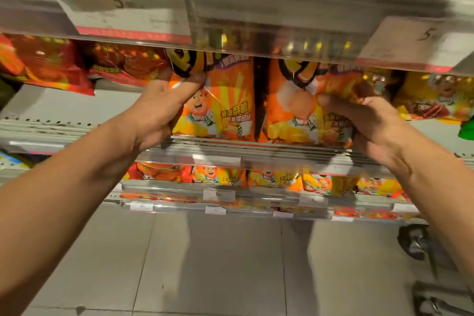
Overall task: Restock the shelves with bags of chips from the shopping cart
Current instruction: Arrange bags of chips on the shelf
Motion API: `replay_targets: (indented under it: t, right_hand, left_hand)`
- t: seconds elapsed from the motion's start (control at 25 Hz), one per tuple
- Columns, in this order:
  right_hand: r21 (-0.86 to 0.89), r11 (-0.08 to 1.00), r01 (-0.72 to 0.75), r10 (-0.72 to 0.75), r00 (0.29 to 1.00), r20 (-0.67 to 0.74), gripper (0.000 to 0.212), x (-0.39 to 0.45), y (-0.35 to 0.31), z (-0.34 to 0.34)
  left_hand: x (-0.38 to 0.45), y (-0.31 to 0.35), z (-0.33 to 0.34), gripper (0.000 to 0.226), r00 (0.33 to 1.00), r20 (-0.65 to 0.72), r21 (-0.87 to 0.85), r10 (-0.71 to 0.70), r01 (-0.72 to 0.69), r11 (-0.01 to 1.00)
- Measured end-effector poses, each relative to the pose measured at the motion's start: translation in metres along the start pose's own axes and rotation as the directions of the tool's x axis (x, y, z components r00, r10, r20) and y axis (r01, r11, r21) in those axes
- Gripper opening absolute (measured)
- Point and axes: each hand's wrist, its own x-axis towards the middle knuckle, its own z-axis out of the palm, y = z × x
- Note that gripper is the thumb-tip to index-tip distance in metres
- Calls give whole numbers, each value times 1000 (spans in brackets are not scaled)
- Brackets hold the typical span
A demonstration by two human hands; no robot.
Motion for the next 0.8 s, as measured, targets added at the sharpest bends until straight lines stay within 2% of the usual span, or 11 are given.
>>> replay_targets:
  t: [0.12,0.24,0.32,0.4,0.52,0.64,0.72,0.76,0.8]
  right_hand:
    - [-24,999,-49,50,997,62,60,0,9,-6]
    - [-23,999,-41,43,998,55,61,2,10,-8]
    - [-40,999,-25,28,998,61,62,2,8,-6]
    - [-94,996,2,3,999,44,56,-1,10,0]
    - [-203,971,128,-145,987,-73,45,-8,15,13]
    - [-206,941,270,-295,950,-101,34,-18,14,21]
    - [-335,874,351,-415,898,-143,37,-27,16,20]
    - [-470,799,375,-500,849,-172,39,-30,20,19]
    - [-612,694,378,-587,789,-179,42,-36,25,19]
  left_hand:
    - [4,4,-7,35,996,-2,63,-87,87,994]
    - [6,6,-5,60,997,40,58,-66,63,996]
    - [6,2,-2,57,999,46,39,-29,27,999]
    - [6,-5,3,52,998,-15,145,64,-61,988]
    - [5,-8,15,46,954,-203,405,219,-122,906]
    - [1,-14,13,68,933,-224,508,283,-136,850]
    - [-16,-14,13,78,866,-225,650,446,-208,731]
    - [-29,-15,14,75,798,-191,757,572,-251,603]
    - [-43,-17,16,69,728,-101,842,678,-300,448]
